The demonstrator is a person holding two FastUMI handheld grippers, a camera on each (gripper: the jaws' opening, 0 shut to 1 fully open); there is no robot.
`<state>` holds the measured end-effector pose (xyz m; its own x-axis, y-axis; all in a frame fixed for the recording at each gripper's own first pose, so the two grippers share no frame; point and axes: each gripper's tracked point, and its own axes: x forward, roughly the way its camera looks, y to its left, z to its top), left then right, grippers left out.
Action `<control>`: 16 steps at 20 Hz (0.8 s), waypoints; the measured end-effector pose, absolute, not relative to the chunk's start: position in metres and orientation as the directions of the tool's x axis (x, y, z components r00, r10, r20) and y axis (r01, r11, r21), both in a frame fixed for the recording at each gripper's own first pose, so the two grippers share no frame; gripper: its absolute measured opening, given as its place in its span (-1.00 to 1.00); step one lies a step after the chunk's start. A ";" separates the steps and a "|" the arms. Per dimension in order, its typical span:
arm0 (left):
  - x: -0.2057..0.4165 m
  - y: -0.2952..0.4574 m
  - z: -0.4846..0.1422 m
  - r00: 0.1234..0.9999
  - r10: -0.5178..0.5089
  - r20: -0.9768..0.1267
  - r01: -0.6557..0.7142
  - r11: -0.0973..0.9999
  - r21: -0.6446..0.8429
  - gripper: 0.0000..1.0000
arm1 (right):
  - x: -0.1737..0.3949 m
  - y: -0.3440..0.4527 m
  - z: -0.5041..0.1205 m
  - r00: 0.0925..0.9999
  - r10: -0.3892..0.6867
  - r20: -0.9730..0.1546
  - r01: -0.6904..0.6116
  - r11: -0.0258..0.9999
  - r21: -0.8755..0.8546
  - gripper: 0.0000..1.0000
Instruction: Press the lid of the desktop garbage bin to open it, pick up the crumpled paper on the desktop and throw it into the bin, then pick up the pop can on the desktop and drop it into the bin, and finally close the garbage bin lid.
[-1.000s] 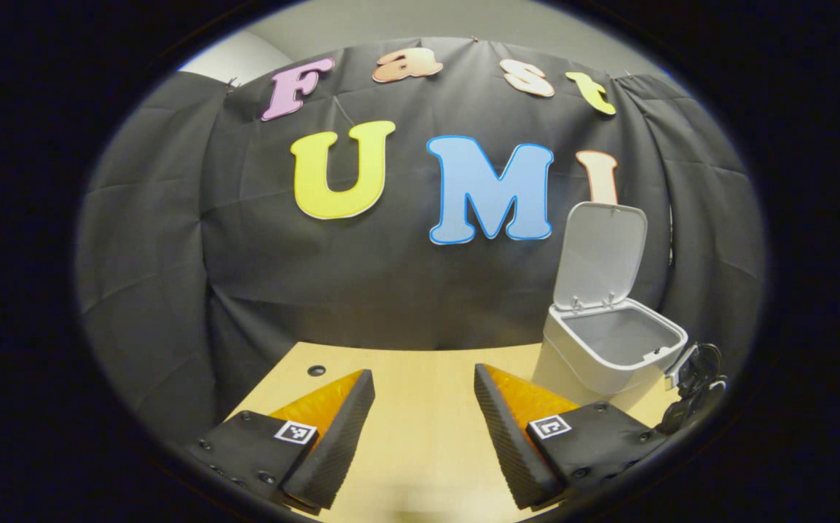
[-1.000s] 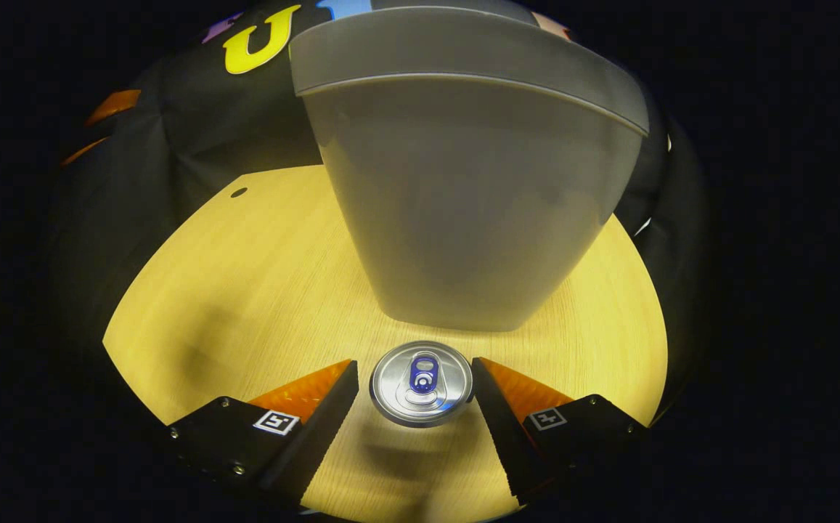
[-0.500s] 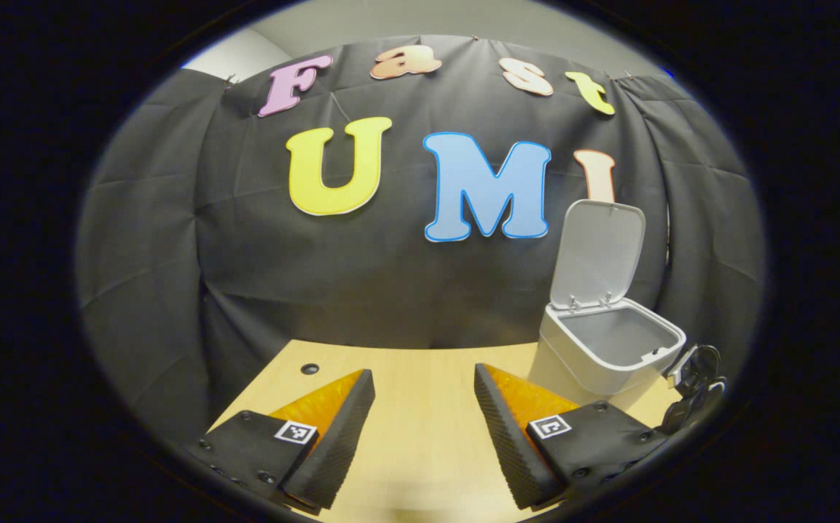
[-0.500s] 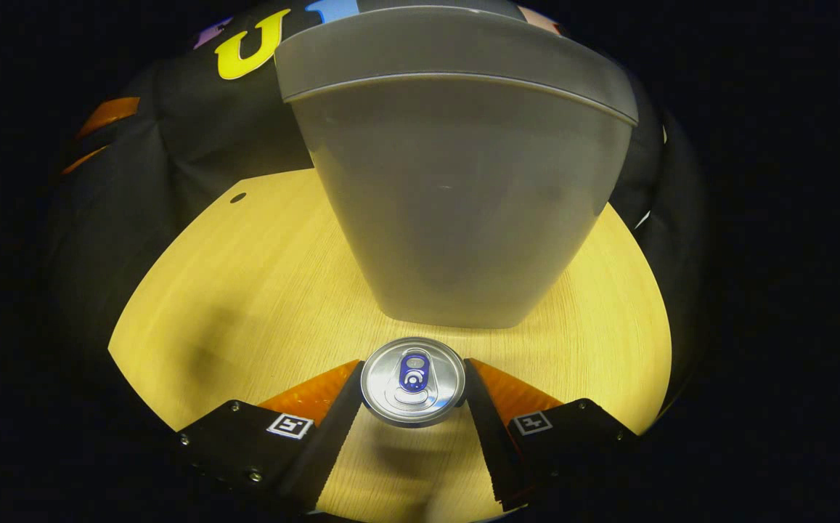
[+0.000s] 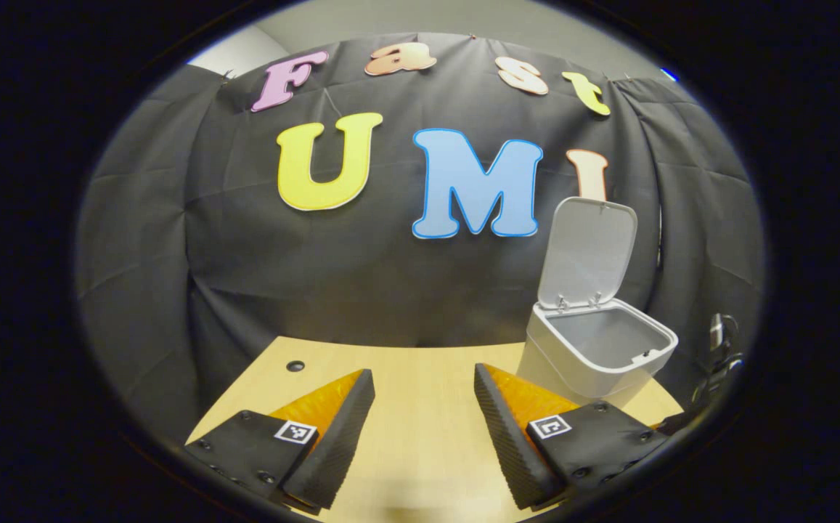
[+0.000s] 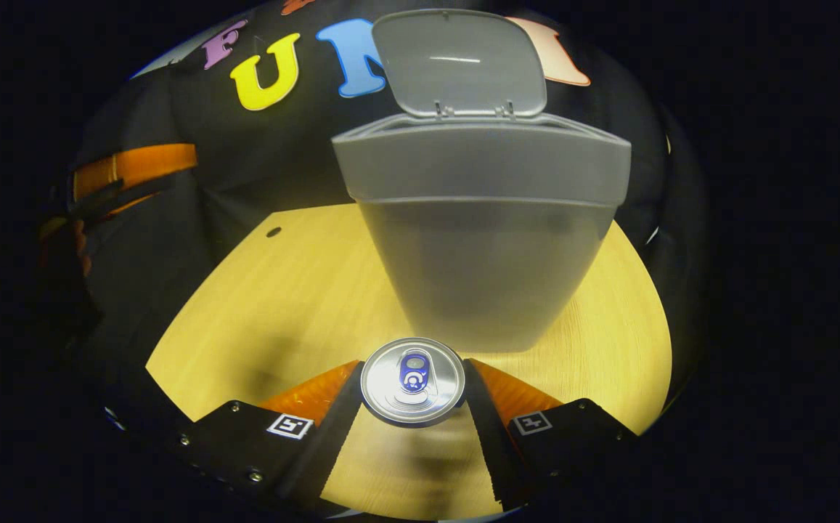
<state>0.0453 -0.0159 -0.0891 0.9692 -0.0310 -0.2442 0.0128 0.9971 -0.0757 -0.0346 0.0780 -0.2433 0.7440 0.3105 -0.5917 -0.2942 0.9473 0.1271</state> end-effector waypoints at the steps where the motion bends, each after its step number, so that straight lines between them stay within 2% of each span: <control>1: 0.046 -0.016 -0.090 0.969 -0.033 -0.245 0.014 0.997 -0.080 0.89 | -0.035 0.083 -0.231 0.747 0.331 -0.576 -0.314 0.940 0.132 0.69; 2: 0.045 -0.017 -0.090 0.969 -0.035 -0.246 0.015 0.996 -0.083 0.83 | -0.037 0.090 -0.218 0.753 0.350 -0.558 -0.333 0.933 0.136 0.69; 4: 0.047 -0.018 -0.091 0.968 -0.039 -0.247 0.018 0.996 -0.087 0.89 | -0.038 0.098 -0.187 0.769 0.385 -0.511 -0.366 0.920 0.142 0.69; 10: 0.046 -0.022 -0.090 0.969 -0.039 -0.243 0.017 0.995 -0.093 0.82 | -0.027 0.122 -0.090 0.813 0.478 -0.333 -0.451 0.878 0.160 0.68; 12: 0.047 -0.023 -0.089 0.970 -0.038 -0.242 0.016 0.996 -0.091 0.87 | -0.021 0.124 -0.064 0.828 0.487 -0.278 -0.462 0.873 0.155 0.68; 16: 0.045 -0.026 -0.088 0.970 -0.040 -0.239 0.019 0.996 -0.088 0.82 | 0.000 0.116 -0.025 0.864 0.468 -0.187 -0.444 0.882 0.157 0.68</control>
<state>0.0453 -0.0257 -0.0876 0.9702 -0.0398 -0.2390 0.0193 0.9959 -0.0878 -0.0003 0.1165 -0.0252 0.8636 0.4683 -0.1867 -0.4444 0.8820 0.1568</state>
